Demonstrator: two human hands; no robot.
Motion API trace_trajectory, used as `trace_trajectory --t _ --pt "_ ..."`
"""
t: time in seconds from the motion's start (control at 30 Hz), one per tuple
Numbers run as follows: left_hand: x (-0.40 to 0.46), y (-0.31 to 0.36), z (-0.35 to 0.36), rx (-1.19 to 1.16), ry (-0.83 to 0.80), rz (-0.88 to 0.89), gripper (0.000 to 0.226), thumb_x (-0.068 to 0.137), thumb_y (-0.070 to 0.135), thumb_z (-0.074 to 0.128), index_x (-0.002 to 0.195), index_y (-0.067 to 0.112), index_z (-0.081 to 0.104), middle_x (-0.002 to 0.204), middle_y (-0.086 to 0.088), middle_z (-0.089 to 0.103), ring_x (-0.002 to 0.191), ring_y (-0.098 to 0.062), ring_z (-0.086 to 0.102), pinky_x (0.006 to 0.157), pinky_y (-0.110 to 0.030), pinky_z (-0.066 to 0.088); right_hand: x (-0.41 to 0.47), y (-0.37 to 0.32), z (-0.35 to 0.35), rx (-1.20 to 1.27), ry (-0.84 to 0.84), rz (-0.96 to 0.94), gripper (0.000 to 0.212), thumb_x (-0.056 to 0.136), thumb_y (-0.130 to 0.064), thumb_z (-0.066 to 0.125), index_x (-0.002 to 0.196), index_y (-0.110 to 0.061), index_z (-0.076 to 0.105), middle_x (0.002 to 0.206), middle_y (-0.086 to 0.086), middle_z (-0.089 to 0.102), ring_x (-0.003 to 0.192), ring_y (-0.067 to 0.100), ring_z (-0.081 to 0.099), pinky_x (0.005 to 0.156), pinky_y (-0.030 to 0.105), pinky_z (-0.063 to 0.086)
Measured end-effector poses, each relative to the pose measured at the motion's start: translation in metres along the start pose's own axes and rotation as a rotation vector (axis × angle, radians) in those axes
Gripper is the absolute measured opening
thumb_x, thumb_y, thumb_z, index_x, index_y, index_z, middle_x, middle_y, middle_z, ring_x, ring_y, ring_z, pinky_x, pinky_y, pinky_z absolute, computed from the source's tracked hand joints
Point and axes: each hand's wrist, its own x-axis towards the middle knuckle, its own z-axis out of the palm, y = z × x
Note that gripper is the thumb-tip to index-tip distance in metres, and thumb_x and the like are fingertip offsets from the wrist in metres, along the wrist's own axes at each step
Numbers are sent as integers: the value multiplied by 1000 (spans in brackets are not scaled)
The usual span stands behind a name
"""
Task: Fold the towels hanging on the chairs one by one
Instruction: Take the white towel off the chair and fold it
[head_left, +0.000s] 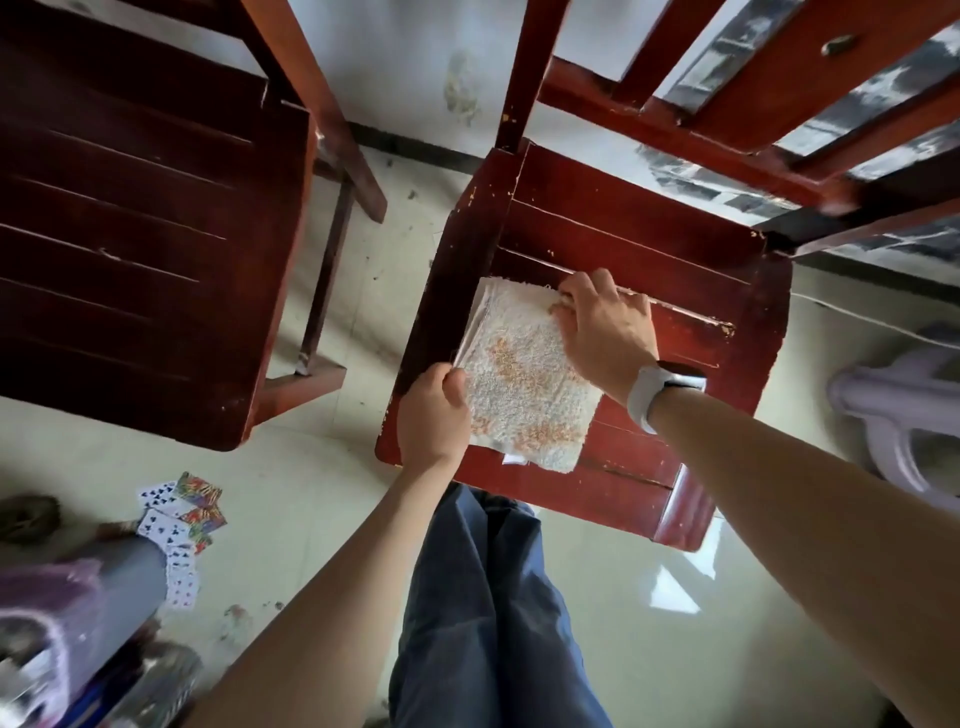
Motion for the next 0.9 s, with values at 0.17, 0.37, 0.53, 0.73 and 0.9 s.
trace_trajectory --t 0.17,0.37,0.53,0.73,0.9 --pt "8 3 -4 210 199 165 26 88 20 52 110 7 59 110 -16 58 102 -30 56 84 -41 48 -8 -1 4 58 112 -33 35 91 -27 45 123 -14 50 120 10 49 110 25 46 96 44 33" --pt "28 25 -14 674 -45 895 61 85 26 48 141 12 30 153 -10 24 142 -25 21 110 -47 25 -65 10 28 66 352 -174 42 85 -3 36 127 0 44 127 15 43 122 28 37 109 52 30" --pt "62 21 -24 987 -403 840 105 79 63 50 140 17 -22 148 3 -30 136 -11 -27 112 -47 -10 -78 4 68 -120 110 -107 60 93 -37 36 141 -2 29 148 25 26 139 40 20 114 53 18" --pt "68 16 -23 1020 -410 833 119 69 70 55 138 16 -26 147 4 -33 139 -13 -26 112 -48 -7 -68 8 92 -213 50 -91 73 86 -55 38 145 -16 20 149 24 24 139 41 20 113 53 20" --pt "60 35 -25 1008 -402 790 110 73 61 60 146 13 -7 156 -1 -14 144 -15 -13 114 -52 -4 -79 13 76 126 176 -140 55 92 -30 39 142 -9 29 149 23 27 139 38 21 114 49 22"
